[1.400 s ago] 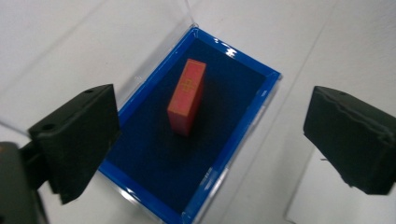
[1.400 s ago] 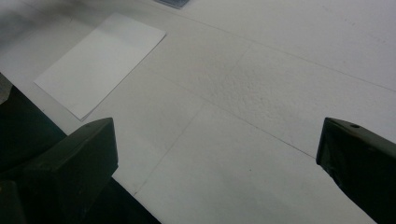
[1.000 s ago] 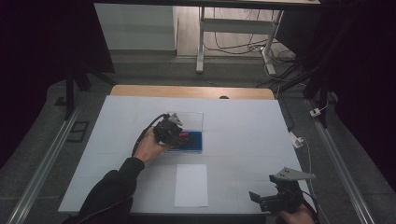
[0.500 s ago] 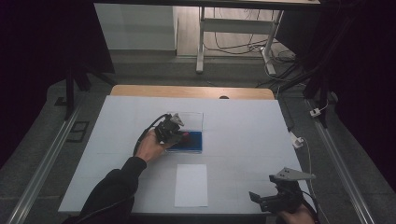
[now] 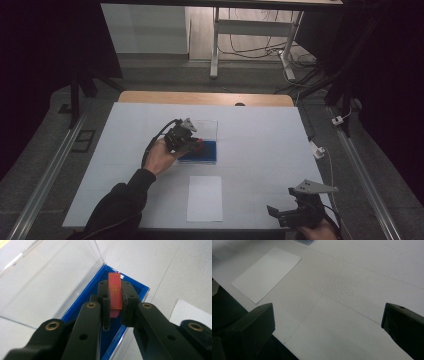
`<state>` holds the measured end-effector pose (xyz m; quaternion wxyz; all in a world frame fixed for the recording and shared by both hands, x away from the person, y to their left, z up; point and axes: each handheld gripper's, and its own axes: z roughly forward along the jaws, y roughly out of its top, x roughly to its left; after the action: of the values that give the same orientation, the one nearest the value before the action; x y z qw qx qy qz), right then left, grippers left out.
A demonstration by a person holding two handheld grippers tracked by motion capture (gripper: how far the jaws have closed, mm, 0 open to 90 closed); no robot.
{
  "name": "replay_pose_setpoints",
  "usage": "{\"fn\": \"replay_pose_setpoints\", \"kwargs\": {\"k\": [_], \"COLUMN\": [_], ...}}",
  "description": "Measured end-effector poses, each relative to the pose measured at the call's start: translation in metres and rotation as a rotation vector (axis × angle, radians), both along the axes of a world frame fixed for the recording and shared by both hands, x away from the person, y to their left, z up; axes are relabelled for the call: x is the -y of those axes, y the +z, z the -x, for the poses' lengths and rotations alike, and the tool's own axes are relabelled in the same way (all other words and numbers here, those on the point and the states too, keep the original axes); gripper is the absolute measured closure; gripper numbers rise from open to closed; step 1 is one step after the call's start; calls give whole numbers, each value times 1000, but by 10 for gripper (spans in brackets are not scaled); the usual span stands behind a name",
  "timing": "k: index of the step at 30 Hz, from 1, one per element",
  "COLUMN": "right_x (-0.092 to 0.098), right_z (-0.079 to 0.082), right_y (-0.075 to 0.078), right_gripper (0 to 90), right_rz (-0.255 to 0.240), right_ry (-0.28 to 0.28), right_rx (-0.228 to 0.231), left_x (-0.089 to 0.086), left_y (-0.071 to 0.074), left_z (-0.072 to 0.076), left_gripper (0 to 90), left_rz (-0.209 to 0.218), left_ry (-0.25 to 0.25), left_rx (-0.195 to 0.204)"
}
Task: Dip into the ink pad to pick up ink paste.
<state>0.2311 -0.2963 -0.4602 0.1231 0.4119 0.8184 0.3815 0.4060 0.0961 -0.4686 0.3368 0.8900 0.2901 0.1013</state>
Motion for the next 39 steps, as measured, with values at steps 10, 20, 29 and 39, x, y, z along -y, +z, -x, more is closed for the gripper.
{"fn": "replay_pose_setpoints", "kwargs": {"k": [10,20,29,39], "right_x": [-1,-1,-2,-2], "right_z": [0,0,0,0], "right_y": [0,0,0,0], "right_gripper": [0,0,0,0], "right_rz": [5,12,15,17], "right_ry": [0,3,6,9], "right_rx": [3,3,4,5], "left_x": [-9,-10,-10,-9], "left_y": [2,-6,-19,-26], "left_z": [1,-1,-5,-4], "left_gripper": [797,797,797,798], "left_rz": [12,-12,-18,-25], "left_ry": [59,122,135,147], "left_rx": [-4,-10,-54,-79]}}
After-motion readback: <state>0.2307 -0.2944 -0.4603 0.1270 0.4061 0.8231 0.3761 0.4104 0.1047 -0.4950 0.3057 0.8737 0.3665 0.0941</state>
